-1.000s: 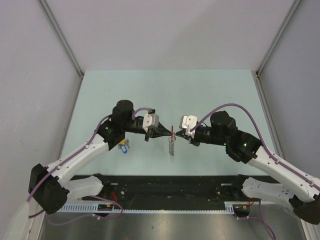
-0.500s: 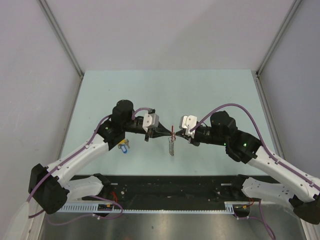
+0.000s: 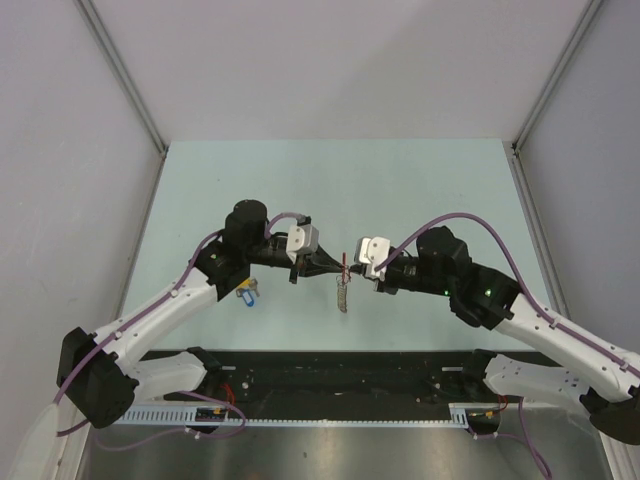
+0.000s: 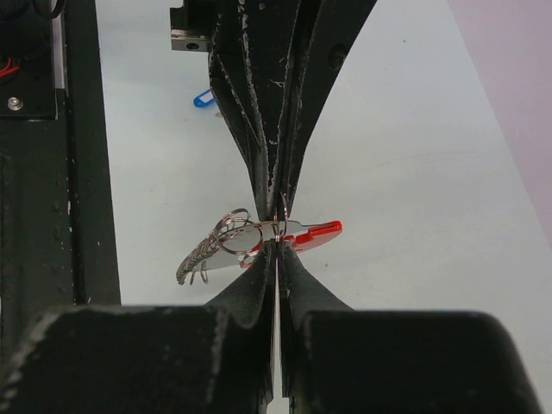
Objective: Put the keys on the keyring
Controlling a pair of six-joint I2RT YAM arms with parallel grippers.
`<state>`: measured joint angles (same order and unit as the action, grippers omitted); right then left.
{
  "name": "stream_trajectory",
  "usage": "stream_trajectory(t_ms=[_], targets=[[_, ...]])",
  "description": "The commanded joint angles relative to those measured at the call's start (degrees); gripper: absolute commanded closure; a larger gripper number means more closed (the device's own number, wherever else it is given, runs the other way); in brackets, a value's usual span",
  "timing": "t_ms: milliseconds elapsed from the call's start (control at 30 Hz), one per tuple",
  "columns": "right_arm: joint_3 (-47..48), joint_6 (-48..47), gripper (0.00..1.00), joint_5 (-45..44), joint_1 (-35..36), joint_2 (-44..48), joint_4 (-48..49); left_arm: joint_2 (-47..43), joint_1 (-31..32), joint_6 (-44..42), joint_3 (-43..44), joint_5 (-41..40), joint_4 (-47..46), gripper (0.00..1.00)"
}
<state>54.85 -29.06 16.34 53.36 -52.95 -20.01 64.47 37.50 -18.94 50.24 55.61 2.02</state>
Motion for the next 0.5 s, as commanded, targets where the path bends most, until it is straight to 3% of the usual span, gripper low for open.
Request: stream_trajectory(t_ms=[0, 267, 467], targets=[[0.26, -1.53, 1.00, -3.15, 1.74, 0.30, 0.94, -0.22, 0.47, 2.59, 1.35, -0.33, -1.76, 1.00], [0.17, -2.41, 1.00, -5.61, 2.97, -0.05, 0.15, 0.13, 0.39, 4.79, 1.53, -2.00, -1.76, 1.00], [0.26, -2.23, 1.00, -7.20, 3.77, -0.66, -0.73, -1.10, 0.30, 11.01, -0.93, -5.60, -8.69, 1.00]])
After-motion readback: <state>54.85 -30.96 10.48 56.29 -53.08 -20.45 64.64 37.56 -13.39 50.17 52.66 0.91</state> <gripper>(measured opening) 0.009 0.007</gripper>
